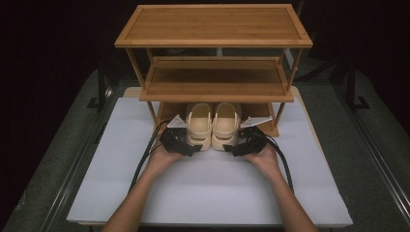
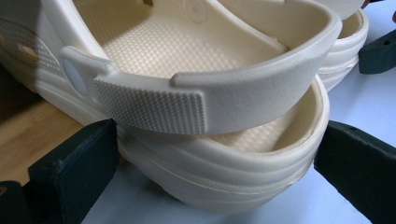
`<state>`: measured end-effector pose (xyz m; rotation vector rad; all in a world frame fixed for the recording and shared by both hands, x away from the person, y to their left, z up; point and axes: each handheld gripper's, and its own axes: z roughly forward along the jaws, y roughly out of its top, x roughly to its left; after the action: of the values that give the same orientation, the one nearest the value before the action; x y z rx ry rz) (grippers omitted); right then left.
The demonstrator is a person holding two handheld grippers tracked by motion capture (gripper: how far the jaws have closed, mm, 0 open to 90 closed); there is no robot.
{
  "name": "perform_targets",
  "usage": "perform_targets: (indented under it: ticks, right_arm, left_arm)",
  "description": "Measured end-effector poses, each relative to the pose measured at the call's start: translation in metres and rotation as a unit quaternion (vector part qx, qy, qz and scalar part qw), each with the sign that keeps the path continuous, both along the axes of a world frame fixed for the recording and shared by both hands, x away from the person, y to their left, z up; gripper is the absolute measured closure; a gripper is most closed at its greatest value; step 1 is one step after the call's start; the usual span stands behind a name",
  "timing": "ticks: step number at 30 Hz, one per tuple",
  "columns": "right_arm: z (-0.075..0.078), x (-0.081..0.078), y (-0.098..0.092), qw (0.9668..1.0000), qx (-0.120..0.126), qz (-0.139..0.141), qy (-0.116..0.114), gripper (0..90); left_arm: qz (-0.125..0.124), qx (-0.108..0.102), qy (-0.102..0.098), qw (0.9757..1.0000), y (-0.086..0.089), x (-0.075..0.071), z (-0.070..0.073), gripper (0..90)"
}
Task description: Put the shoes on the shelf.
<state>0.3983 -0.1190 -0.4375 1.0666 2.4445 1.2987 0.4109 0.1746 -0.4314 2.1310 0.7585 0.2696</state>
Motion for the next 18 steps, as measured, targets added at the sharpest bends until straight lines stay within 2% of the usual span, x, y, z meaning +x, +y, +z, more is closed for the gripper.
perform_targets:
  ticks: [3, 10, 18]
  right_arm:
    - [0.004, 0.007, 0.001, 0.9999, 0.000, -0.007, -0.008, 7.3]
    - [0.004, 0.022, -0.002, 0.9998, 0.003, -0.013, -0.013, 7.3]
    - [0.005, 0.037, -0.003, 0.9997, 0.001, -0.023, -0.007, 7.4]
  left_arm:
    - [-0.001, 0.006, 0.002, 1.0000, -0.003, 0.008, 0.001, 0.0]
    - [0.009, -0.004, 0.003, 0.9999, -0.007, 0.019, -0.001, 0.0]
    - [0.014, -0.003, 0.004, 0.9999, -0.010, 0.036, -0.002, 0.0]
